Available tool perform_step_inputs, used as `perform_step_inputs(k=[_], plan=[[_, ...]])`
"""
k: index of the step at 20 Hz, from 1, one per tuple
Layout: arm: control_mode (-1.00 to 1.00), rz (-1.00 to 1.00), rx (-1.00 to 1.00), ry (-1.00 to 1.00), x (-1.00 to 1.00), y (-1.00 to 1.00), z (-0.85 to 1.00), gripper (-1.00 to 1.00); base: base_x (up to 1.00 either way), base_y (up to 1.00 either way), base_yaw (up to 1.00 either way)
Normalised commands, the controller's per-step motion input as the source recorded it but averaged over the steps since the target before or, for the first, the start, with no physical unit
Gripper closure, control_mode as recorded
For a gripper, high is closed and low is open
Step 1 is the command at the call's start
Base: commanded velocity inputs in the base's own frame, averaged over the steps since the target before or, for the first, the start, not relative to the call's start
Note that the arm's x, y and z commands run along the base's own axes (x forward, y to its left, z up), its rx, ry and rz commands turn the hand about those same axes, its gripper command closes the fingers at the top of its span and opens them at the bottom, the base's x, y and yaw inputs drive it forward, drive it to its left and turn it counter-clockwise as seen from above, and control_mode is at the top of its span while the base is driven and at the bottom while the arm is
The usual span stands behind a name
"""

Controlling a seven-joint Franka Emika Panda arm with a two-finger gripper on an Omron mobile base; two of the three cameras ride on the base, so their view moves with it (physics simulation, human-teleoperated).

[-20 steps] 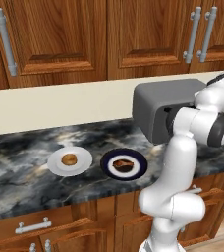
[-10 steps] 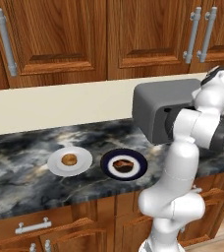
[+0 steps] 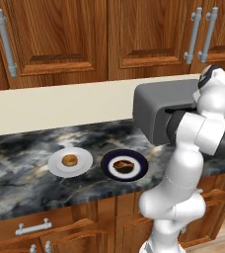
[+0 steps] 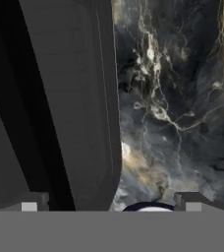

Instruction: Open the toaster oven door. Place the bread on the bottom rack in the toaster oven and place the chicken drumstick on the top rack.

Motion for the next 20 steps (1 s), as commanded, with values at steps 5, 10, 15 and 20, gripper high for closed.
perform_step_inputs(k=[5, 10, 15, 20], plan=[[-1.00, -0.16, -0.02, 0.09, -0.31, 0.28, -0.94, -1.00, 0.00, 0.00, 0.00], [-1.00, -0.09, 0.22, -0.06, 0.12, 0.10, -0.51, -1.00, 0.00, 0.00, 0.00], [-1.00, 0.00, 0.31, -0.13, 0.24, 0.01, -0.18, -1.00, 0.00, 0.00, 0.00], [-1.00, 0.00, 0.21, -0.08, 0.31, 0.00, -0.20, -1.00, 0.00, 0.00, 0.00]])
